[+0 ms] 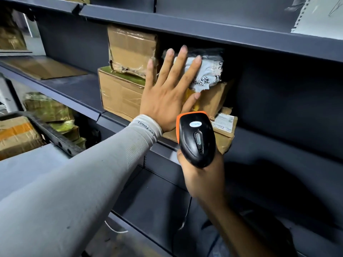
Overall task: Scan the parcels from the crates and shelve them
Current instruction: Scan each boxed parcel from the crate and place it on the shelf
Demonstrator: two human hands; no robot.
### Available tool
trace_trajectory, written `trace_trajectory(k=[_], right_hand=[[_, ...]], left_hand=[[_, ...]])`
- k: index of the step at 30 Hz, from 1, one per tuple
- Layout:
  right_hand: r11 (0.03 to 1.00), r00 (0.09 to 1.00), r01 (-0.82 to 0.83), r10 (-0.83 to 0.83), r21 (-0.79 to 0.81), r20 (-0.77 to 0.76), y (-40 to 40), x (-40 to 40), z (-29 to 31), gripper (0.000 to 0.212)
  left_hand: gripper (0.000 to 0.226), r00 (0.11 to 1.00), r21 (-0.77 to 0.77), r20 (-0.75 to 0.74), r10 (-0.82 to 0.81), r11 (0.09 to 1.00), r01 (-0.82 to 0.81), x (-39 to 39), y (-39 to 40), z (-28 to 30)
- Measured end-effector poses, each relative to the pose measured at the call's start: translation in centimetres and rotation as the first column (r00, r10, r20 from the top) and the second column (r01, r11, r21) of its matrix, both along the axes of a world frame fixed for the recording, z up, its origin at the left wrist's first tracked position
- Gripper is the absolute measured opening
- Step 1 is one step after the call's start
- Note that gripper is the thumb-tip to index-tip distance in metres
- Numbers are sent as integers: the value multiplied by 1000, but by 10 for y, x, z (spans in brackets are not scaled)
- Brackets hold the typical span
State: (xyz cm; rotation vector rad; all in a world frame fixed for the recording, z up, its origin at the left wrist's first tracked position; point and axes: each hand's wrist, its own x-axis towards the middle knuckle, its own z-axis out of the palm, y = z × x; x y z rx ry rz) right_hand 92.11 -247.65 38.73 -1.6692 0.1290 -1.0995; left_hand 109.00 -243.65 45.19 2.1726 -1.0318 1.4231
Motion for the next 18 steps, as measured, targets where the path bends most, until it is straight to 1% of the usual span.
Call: trace_trajectory(k=[7, 9, 12, 13, 15, 18], right_hand=[[999, 1000, -3, 4, 38, -23, -9, 14, -12, 43], [998, 999, -25, 27, 61, -32, -10, 16, -15, 38], [995, 996, -78, 80, 55, -39, -10, 19, -18, 24], [994, 995, -96, 98, 56, -33, -8, 18, -18, 24], [991, 992, -118, 120, 59, -40, -6, 17, -17, 32], [986, 984, -156, 160, 59, -73, -4, 15, -15, 38]], left_hand=[[82, 991, -24, -131, 12, 1000, -15, 10, -19, -4], [86, 986, -33, -164, 8, 999, -13, 10, -25, -2], [89, 982, -39, -187, -20, 999, 13, 14, -32, 5], [90, 982, -32, -187, -35, 999, 29, 17, -34, 8], [90, 980, -8, -190, -64, 998, 64, 22, -35, 13], [90, 976, 48, -196, -95, 993, 106, 28, -35, 15]])
